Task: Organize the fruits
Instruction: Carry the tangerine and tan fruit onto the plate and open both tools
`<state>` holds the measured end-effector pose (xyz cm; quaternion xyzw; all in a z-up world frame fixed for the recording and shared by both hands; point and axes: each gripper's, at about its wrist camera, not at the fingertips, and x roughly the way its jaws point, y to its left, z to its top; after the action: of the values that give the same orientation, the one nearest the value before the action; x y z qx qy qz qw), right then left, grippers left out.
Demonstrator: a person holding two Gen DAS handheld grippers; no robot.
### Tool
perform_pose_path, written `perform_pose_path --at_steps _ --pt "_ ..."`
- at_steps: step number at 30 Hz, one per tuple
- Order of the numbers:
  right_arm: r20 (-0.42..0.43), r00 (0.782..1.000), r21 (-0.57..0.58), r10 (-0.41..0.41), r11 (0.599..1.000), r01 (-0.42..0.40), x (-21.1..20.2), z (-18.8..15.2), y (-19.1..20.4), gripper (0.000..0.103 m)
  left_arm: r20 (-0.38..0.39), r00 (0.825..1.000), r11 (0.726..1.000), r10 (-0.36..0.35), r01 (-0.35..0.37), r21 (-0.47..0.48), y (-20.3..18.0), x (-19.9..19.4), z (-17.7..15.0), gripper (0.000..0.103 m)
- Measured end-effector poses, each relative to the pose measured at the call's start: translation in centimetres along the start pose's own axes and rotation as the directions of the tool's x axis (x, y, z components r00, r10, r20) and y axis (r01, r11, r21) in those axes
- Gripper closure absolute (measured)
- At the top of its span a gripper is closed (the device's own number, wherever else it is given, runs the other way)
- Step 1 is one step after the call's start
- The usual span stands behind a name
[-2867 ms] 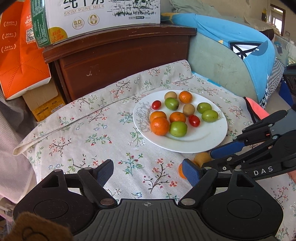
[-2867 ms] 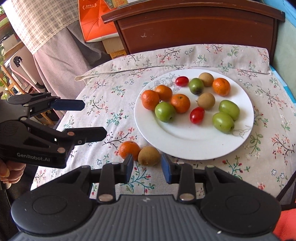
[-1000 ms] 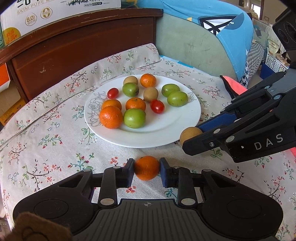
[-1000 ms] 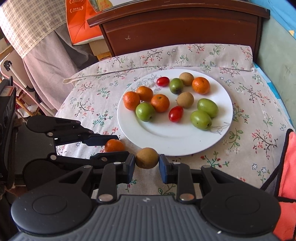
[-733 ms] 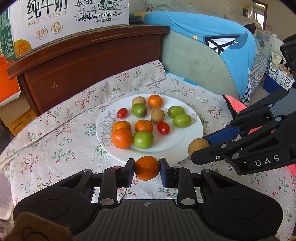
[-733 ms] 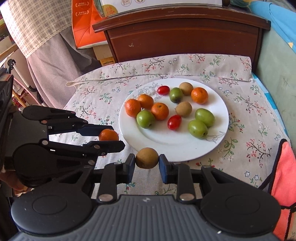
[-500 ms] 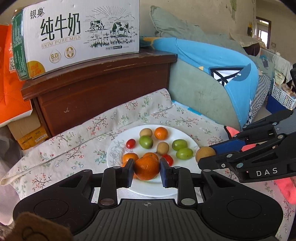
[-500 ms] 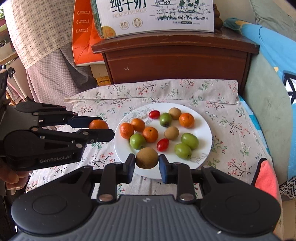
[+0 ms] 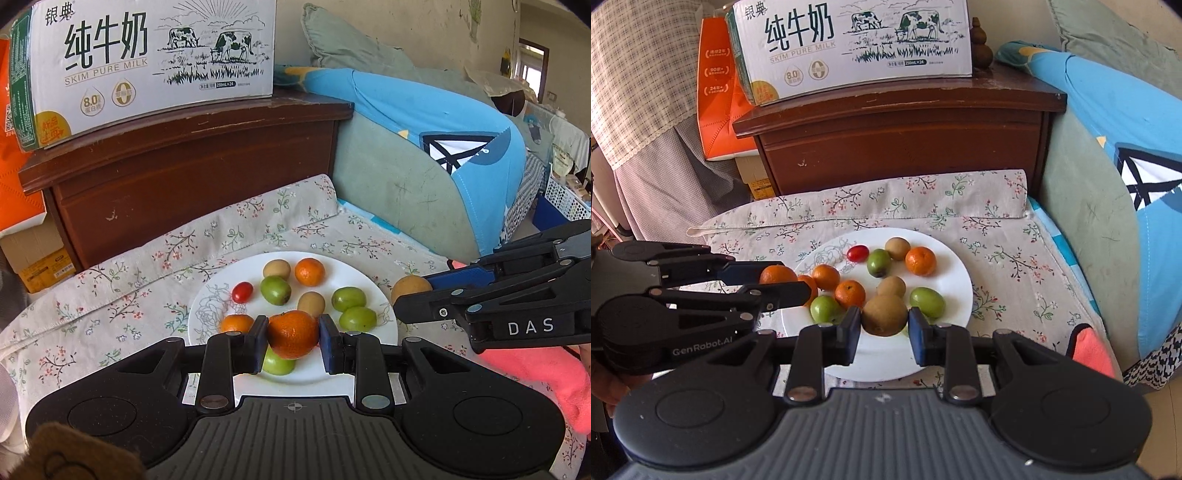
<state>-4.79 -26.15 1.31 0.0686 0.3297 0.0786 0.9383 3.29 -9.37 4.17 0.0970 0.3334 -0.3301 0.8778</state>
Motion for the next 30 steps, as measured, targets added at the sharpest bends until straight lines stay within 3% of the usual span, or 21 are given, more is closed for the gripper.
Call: perform_pose_path --at_steps 11,17,23,30 --pt "-0.086 0.996 0.178 0.028 0.984 -0.012 3.2 -0.5 -1.8 0.075 -0.086 0.996 0.997 -0.022 0.016 -0.074 0.0 3.4 -1.0 0.077" --pt "-0.103 0.994 0.255 0.018 0.967 0.008 4.6 -0.5 -2.3 0.075 -0.066 0.998 0.996 -0.013 0.007 -0.089 0.0 3.8 -0.9 0.077" --pt "-0.100 0.992 0.375 0.070 0.926 -0.028 5.5 -0.7 -3.6 0.074 -0.056 0.998 0.994 -0.015 0.008 -0.110 0.1 3.8 -0.9 0.074" --pt "-0.057 0.996 0.405 0.075 0.913 -0.046 5.1 -0.4 -3.7 0.071 -0.049 0.999 0.993 -0.001 -0.005 -0.118 0.3 3.5 -0.9 0.072"
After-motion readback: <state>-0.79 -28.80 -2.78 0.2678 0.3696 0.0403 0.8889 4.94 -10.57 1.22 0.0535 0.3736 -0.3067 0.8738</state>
